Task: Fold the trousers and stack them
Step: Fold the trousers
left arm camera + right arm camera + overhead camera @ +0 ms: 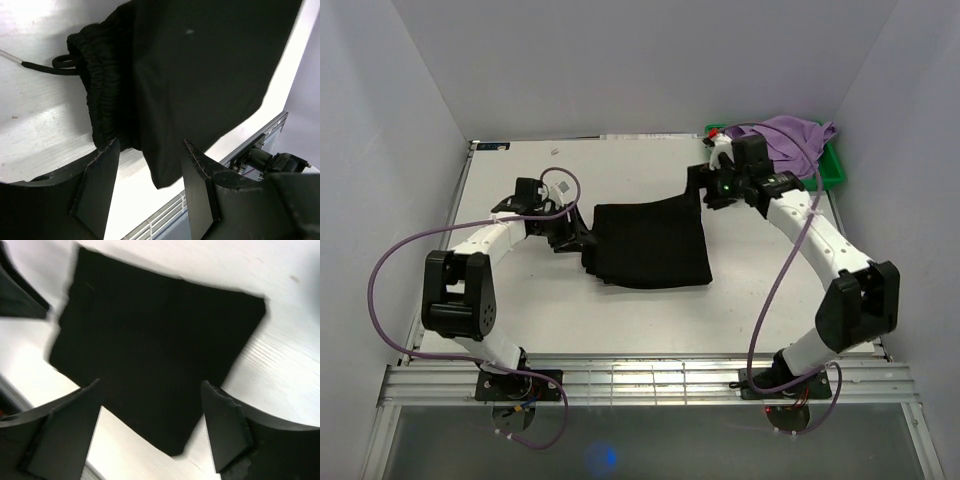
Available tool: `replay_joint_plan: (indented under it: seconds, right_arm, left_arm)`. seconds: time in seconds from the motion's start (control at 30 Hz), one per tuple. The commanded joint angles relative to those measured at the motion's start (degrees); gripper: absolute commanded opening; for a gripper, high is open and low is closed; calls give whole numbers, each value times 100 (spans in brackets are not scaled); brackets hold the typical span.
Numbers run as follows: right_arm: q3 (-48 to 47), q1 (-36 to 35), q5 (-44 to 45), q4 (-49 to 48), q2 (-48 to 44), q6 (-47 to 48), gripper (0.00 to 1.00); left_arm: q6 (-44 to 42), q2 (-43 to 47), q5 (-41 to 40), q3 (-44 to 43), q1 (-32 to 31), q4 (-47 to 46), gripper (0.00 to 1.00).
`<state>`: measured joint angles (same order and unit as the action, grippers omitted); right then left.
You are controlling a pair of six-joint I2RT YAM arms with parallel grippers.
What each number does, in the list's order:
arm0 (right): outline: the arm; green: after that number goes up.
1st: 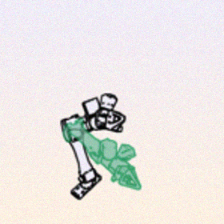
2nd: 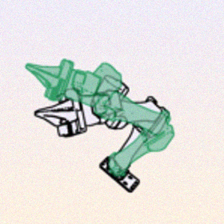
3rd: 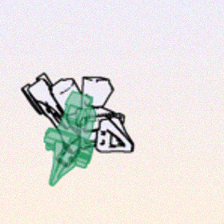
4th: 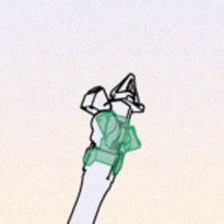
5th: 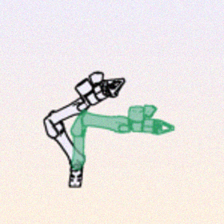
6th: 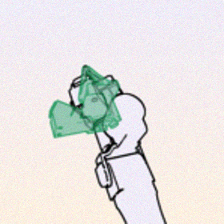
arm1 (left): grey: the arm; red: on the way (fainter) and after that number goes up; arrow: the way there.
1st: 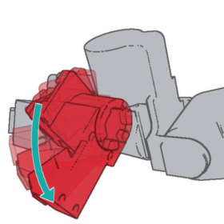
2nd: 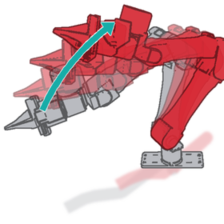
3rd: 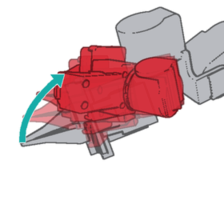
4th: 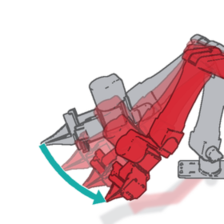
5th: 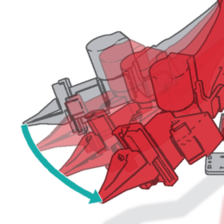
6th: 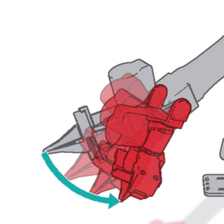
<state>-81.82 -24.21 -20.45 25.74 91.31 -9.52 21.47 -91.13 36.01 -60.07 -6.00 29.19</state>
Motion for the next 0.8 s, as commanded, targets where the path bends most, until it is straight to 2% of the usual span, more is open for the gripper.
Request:
replay_joint_plan:
  seconds: [0.0, 0.03, 0.07, 0.1, 0.17, 0.3, 0.47, 0.57, 0.6, 0.67, 0.7, 0.77]
  right_arm:
    - [806, 320, 285, 1055, -551, 1661, 86]
    - [1095, 320, 417, 1074, -753, 2099, 97]
    - [1368, 329, 567, 1074, -1164, 2190, 98]
    - [1893, 329, 690, 1004, -1359, 2278, 98]
    - [2466, 329, 648, 733, -1972, 2297, 90]
    - [3609, 329, 656, 248, -2503, 2358, 90]
    - [3911, 233, 1199, -94, -2320, 2551, 90]
    - [3779, -5, 1674, -271, -1828, 2621, 92]
    - [3735, -31, 1771, -297, -1723, 2657, 92]
    - [3674, -40, 1842, -481, -1616, 2718, 92]
    - [3656, -40, 1816, -517, -1607, 2779, 92]
    - [3621, -40, 1729, -561, -1686, 2903, 91]
  left_arm:
    - [120, -185, -32, -145, -121, 61, 62]
    - [181, -238, -24, -162, -147, 26, 62]
    - [199, -299, 20, -180, -182, 25, 62]
    - [208, -430, 159, -206, -208, 34, 62]
    - [313, -510, 274, -242, -252, -18, 60]
    - [550, -677, 626, -198, -288, -212, 54]
    - [656, -801, 829, -171, -331, -335, 43]
    - [726, -818, 934, -154, -358, -414, 31]
    - [727, -810, 952, -197, -358, -405, 21]
    - [718, -749, 978, -250, -358, -405, 13]
    - [692, -722, 978, -303, -358, -388, 5]
    - [665, -661, 987, -382, -367, -274, 0]
